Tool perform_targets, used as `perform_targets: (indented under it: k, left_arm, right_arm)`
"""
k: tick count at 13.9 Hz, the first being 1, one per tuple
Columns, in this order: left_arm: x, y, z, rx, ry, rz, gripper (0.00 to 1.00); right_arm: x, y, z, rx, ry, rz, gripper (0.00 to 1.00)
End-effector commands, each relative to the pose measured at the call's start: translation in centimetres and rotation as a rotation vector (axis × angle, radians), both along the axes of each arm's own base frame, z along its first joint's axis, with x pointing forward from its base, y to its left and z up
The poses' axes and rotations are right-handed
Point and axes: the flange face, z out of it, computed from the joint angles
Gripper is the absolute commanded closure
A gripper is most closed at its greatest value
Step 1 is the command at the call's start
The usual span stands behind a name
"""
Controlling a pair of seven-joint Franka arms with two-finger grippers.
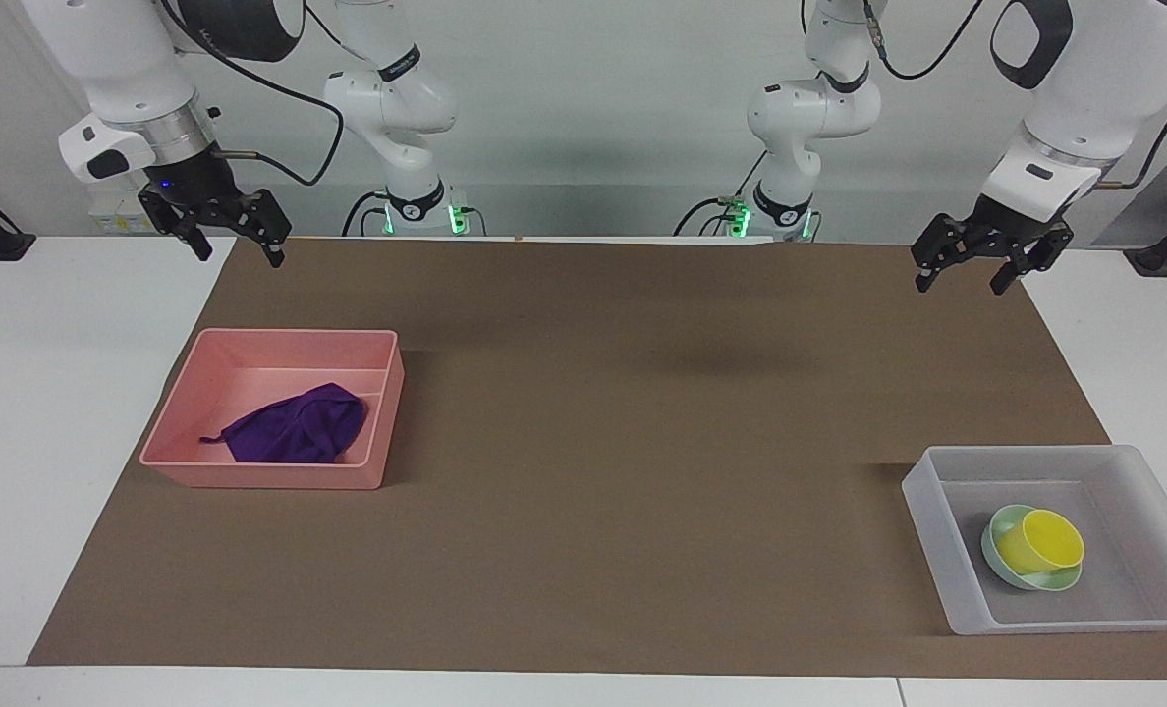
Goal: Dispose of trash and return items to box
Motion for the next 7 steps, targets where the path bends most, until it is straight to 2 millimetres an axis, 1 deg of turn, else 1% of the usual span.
perform_targets:
  k: [1,7]
  left_arm:
    - [-0.33,0.23,0.32,0.012,0.014,0.016,0.0]
    - [-0.53,0.23,-0.02,0.014,0.013,0.013,0.0]
  right_arm:
    - [-0.83,0.2,0.13,0.003,0.012,-0.019,0.0]
    - [-0.83,0.21,0.13,0.003,0.012,-0.019,0.0]
